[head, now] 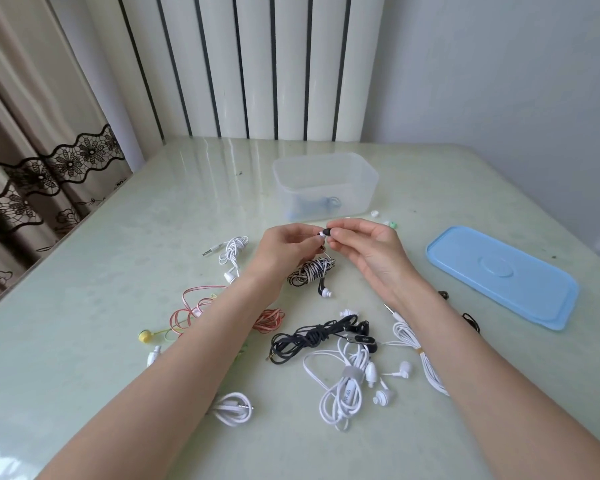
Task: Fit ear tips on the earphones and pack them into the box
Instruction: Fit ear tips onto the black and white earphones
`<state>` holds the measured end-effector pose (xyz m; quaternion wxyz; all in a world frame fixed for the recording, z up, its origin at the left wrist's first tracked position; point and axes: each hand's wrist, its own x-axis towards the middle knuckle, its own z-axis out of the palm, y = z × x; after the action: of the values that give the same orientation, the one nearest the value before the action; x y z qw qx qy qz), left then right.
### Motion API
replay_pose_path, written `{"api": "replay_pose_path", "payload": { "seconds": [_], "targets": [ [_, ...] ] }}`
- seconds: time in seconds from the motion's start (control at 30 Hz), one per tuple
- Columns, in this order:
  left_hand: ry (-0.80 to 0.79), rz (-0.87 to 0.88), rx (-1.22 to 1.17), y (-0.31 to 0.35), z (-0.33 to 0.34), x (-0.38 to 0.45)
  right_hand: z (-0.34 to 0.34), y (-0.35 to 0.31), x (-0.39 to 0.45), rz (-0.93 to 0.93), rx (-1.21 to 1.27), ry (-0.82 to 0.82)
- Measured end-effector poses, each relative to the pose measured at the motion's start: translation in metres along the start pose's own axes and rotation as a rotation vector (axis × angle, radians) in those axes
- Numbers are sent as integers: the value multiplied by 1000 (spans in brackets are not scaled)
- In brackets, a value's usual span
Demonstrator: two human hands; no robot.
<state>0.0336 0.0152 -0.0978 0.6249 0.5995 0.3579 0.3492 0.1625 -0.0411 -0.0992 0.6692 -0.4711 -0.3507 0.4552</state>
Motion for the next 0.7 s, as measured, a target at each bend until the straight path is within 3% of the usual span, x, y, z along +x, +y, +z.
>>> {"api": "replay_pose_path", "payload": {
  "seconds": [0.33,0.7],
  "targets": [
    [105,129,123,3,-2,0,0,0,3,0,29,11],
    [69,294,212,2,-4,0,0,-2,1,29,108,10]
  ]
}}
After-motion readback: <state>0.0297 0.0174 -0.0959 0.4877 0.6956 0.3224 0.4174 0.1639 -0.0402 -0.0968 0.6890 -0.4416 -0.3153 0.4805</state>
